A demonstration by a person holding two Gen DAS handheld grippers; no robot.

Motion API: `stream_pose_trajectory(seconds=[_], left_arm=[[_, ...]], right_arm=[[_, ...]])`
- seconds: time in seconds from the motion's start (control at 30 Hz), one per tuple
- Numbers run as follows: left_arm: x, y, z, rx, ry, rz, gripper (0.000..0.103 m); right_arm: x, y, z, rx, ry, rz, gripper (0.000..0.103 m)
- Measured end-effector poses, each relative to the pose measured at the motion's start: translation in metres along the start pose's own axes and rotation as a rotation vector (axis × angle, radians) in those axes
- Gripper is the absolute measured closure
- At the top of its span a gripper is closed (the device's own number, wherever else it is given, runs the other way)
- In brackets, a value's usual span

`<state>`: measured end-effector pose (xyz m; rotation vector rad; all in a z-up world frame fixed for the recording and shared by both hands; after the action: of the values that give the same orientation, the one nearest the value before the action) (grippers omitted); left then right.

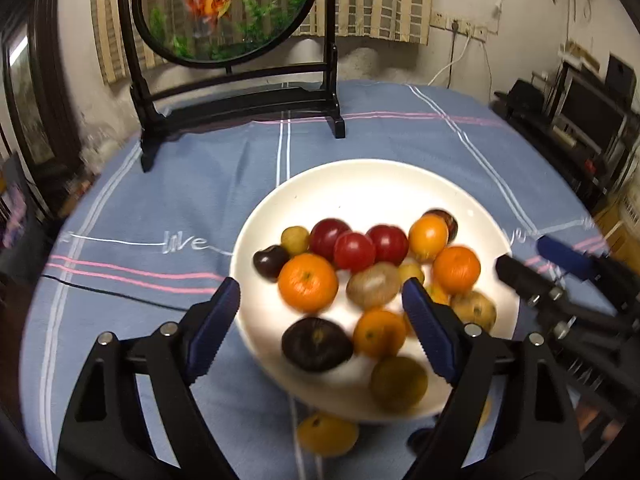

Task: Organize fruits
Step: 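Carry both fruits onto the white plate and open both tools, then move both open tools back toward the remaining fruits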

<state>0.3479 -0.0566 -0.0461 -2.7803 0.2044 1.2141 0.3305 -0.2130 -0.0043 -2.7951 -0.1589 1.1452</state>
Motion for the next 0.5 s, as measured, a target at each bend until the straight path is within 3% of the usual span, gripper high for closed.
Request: stream_pose_trajectory(seconds=[0.27,0.5], left_arm=[[-0.032,-0.002,0.036,0.032,0.012,-0.013,0.013],[-0.046,-0.016,0.070,-0.008,-0.008,-0.016,0.010]], right_arm=[[-0.035,0.025,0.036,0.014,-0.009,0.047,0.043],[-0.057,0.031,0.077,0.008,-0.032,0.064,0.043]])
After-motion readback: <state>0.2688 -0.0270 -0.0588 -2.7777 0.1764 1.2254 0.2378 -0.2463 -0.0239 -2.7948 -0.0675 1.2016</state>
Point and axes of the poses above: each gripper's, at about its wrist camera, not at the fingertips, and x roughly the way its jaws point, y to its right, z to its underside, the point moved 8 cm from there along x, roughly the way its jaws point, and after that the axes turned 1 degree about x, right-handed, at the moved point
